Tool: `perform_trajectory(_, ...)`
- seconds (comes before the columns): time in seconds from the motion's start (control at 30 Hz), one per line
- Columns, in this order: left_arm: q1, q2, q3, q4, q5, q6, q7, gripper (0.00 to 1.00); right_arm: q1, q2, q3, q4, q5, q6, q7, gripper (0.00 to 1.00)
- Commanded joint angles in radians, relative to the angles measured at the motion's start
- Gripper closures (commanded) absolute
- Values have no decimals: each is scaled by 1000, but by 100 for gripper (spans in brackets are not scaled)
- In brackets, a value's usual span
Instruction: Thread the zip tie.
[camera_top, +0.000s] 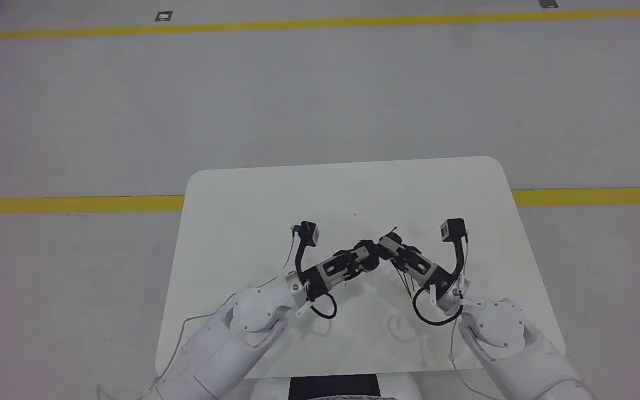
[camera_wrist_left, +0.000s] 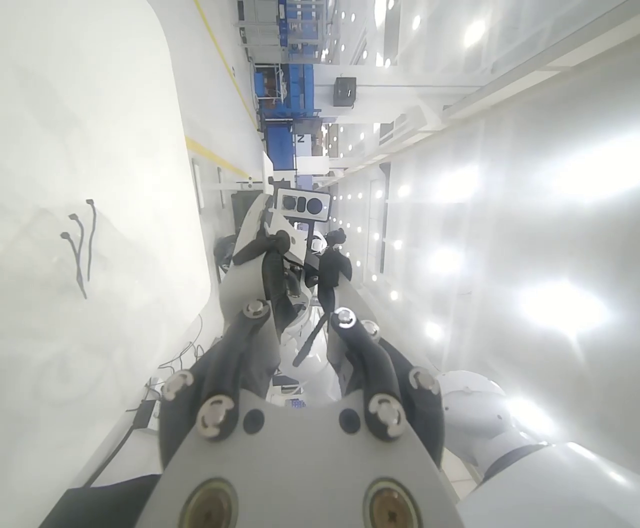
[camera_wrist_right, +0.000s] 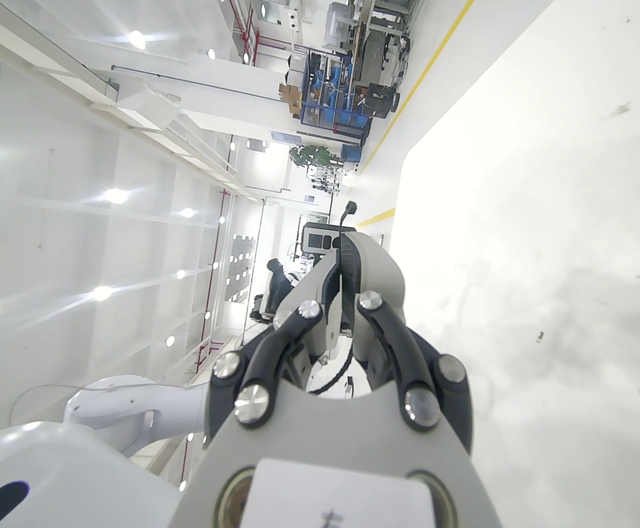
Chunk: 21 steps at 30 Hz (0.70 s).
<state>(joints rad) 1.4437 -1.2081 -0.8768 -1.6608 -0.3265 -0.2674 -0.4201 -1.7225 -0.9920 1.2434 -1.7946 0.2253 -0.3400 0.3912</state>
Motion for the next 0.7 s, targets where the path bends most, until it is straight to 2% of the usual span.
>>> perform_trajectory(0.0, -3, 0, 2, 2, -1, 2, 0, 79, -2, -2, 3, -4, -4, 0, 3, 100)
perform_trajectory(0.23, -5, 0, 9, 10, -1, 10, 5, 78, -16, -7, 17, -14, -20, 0, 9, 100)
perform_trajectory(0.67, -1, 4, 7, 7, 2, 33, 15, 84, -31, -18, 31, -28, -59, 0, 4, 100)
